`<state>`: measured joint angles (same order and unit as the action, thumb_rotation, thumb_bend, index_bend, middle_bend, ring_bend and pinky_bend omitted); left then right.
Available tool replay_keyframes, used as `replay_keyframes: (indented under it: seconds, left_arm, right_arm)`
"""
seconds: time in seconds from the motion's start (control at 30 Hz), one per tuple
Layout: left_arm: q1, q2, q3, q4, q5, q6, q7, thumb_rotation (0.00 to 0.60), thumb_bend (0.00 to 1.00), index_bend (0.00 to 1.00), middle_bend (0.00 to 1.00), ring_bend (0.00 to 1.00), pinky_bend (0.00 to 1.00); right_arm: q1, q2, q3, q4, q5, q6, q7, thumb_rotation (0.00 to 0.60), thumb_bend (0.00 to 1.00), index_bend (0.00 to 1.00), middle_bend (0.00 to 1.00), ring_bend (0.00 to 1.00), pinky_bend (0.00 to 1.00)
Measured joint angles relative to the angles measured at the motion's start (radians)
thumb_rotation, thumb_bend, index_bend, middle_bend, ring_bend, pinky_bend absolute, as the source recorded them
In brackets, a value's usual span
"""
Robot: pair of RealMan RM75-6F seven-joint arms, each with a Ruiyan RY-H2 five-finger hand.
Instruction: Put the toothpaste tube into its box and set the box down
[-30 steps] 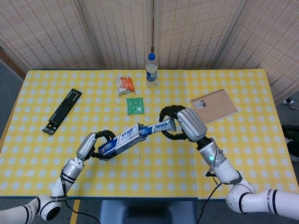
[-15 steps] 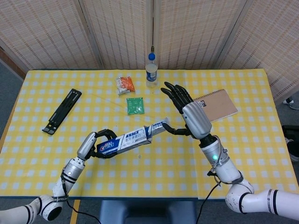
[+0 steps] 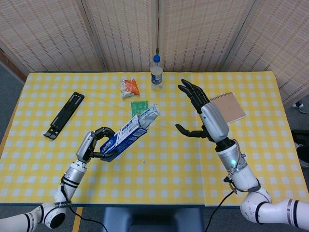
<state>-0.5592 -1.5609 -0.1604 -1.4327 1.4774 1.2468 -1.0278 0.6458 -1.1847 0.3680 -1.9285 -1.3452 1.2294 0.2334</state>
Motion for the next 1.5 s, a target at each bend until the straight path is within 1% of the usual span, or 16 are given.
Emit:
replay_keyframes:
  seconds: [0.13, 0.23, 0.33, 0.5, 0.6, 0.77, 0.83, 0.93, 1.0, 1.2, 1.37, 1.47, 1.5]
  left_arm:
    - [0.009, -0.021, -0.011, 0.018, -0.001, 0.020, -0.098, 0.600, 0.21, 0.47, 0.55, 0.56, 0.45]
    - [0.013, -0.041, -0.020, 0.037, 0.003, 0.038, -0.132, 0.600, 0.21, 0.48, 0.55, 0.56, 0.46]
    - [0.013, -0.057, -0.026, 0.055, 0.016, 0.056, -0.128, 0.600, 0.21, 0.48, 0.55, 0.56, 0.46]
    - [0.010, -0.055, -0.018, 0.066, 0.031, 0.053, -0.081, 0.600, 0.21, 0.48, 0.55, 0.56, 0.46]
    - [0.007, -0.045, 0.000, 0.085, 0.045, 0.042, -0.006, 0.600, 0.21, 0.48, 0.55, 0.56, 0.46]
    - [0.008, -0.016, 0.050, 0.139, 0.078, 0.021, 0.195, 0.600, 0.21, 0.48, 0.55, 0.56, 0.46]
    - [0.013, -0.009, 0.076, 0.175, 0.092, 0.017, 0.272, 0.600, 0.21, 0.48, 0.55, 0.56, 0.46]
    - [0.021, -0.016, 0.106, 0.240, 0.114, 0.022, 0.338, 0.600, 0.21, 0.49, 0.55, 0.56, 0.46]
    - [0.025, -0.029, 0.123, 0.285, 0.130, 0.027, 0.357, 0.600, 0.21, 0.49, 0.56, 0.56, 0.46]
    - [0.031, -0.078, 0.174, 0.418, 0.170, 0.027, 0.367, 0.600, 0.21, 0.49, 0.56, 0.56, 0.45]
    - [0.038, -0.130, 0.201, 0.517, 0.180, 0.020, 0.347, 0.600, 0.21, 0.47, 0.56, 0.54, 0.44]
    - [0.038, -0.157, 0.213, 0.561, 0.181, 0.007, 0.328, 0.600, 0.21, 0.44, 0.53, 0.46, 0.39]
    - [0.036, -0.160, 0.217, 0.567, 0.182, -0.002, 0.325, 0.600, 0.21, 0.40, 0.49, 0.41, 0.35]
  right_arm:
    - [-0.025, 0.055, 0.007, -0.024, 0.004, 0.000, 0.052, 0.600, 0.33, 0.00, 0.00, 0.00, 0.00]
    - [-0.046, 0.086, 0.009, -0.035, 0.004, 0.005, 0.070, 0.600, 0.33, 0.00, 0.00, 0.00, 0.00]
    - [-0.059, 0.103, 0.005, -0.039, -0.001, 0.007, 0.085, 0.600, 0.33, 0.00, 0.00, 0.00, 0.00]
    - [-0.078, 0.128, -0.017, -0.035, -0.021, 0.003, 0.092, 0.600, 0.32, 0.00, 0.00, 0.00, 0.00]
    - [-0.096, 0.149, -0.048, -0.023, -0.043, -0.003, 0.081, 0.600, 0.33, 0.00, 0.00, 0.00, 0.00]
    - [-0.134, 0.200, -0.128, 0.005, -0.079, -0.034, 0.032, 0.600, 0.32, 0.00, 0.00, 0.00, 0.00]
    - [-0.154, 0.217, -0.161, 0.017, -0.094, -0.045, 0.023, 0.600, 0.33, 0.00, 0.00, 0.00, 0.00]
    - [-0.182, 0.228, -0.196, 0.033, -0.118, -0.046, 0.025, 0.600, 0.32, 0.00, 0.00, 0.00, 0.00]
    - [-0.201, 0.232, -0.218, 0.044, -0.136, -0.041, 0.032, 0.600, 0.32, 0.00, 0.00, 0.00, 0.00]
    - [-0.232, 0.236, -0.254, 0.076, -0.153, -0.034, 0.041, 0.600, 0.32, 0.00, 0.00, 0.00, 0.00]
    - [-0.244, 0.228, -0.267, 0.102, -0.152, -0.034, 0.029, 0.600, 0.33, 0.00, 0.00, 0.00, 0.00]
    - [-0.245, 0.226, -0.269, 0.105, -0.149, -0.039, 0.022, 0.600, 0.32, 0.00, 0.00, 0.00, 0.00]
    - [-0.244, 0.227, -0.270, 0.105, -0.147, -0.045, 0.018, 0.600, 0.32, 0.00, 0.00, 0.00, 0.00]
